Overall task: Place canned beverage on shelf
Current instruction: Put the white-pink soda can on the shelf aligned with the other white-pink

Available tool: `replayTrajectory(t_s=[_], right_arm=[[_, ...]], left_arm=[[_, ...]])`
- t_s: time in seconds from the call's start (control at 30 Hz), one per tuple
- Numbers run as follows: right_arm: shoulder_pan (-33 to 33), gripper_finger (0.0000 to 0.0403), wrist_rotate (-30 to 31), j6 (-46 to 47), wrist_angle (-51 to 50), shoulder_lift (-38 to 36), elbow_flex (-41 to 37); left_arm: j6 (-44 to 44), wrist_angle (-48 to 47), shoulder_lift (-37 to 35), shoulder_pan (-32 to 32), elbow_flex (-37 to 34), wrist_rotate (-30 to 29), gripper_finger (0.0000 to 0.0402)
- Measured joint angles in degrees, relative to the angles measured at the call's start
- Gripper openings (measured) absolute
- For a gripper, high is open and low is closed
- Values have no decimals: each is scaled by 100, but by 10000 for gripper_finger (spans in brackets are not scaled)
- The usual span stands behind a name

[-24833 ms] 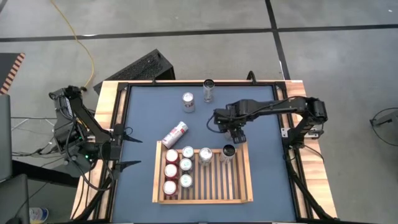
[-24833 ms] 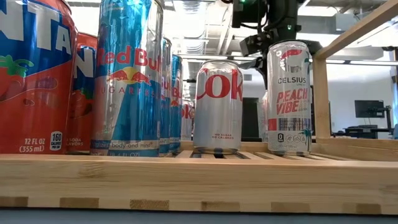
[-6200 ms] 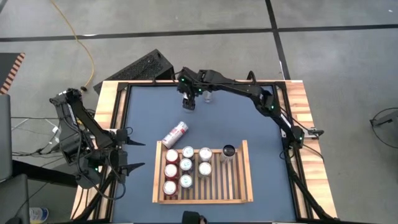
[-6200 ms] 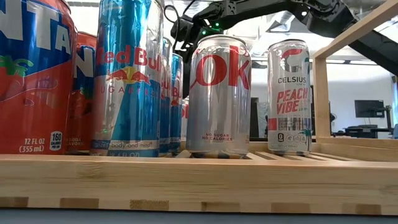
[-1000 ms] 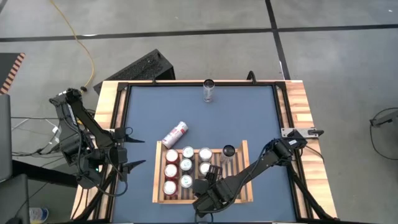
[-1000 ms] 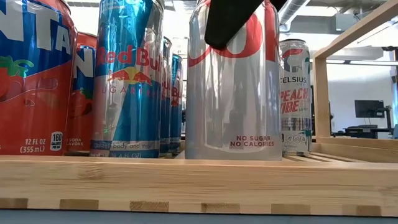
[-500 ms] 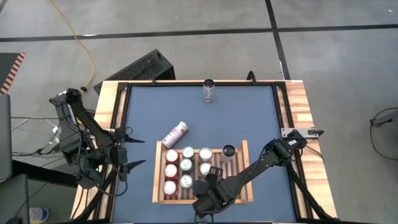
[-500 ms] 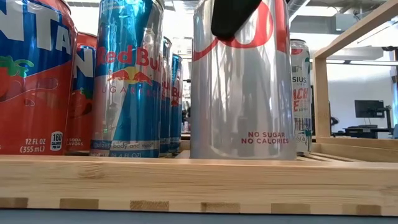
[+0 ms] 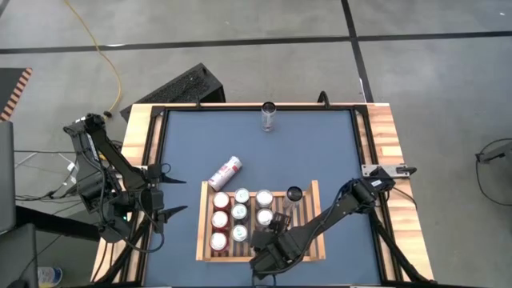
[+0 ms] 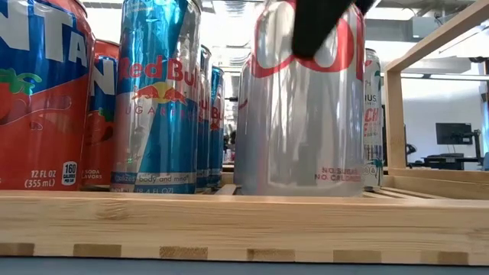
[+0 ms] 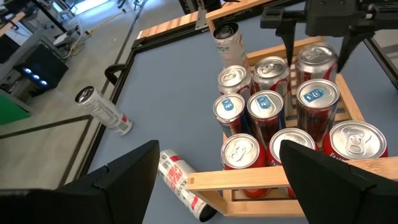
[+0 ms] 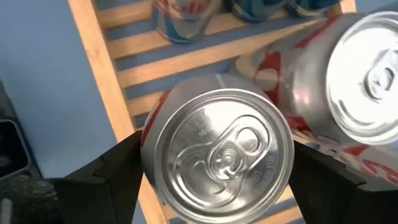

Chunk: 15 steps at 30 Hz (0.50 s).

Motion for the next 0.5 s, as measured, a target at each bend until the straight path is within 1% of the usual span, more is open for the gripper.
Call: replayTrajectory(t_s=[0.2, 0.5], right_arm=[[19, 334, 1, 43, -227, -93, 38], [20, 333, 17, -50, -457, -133, 538]], left_arm=[[0, -2, 0, 2, 1, 0, 320], [1, -4, -2, 0, 0, 0, 320]])
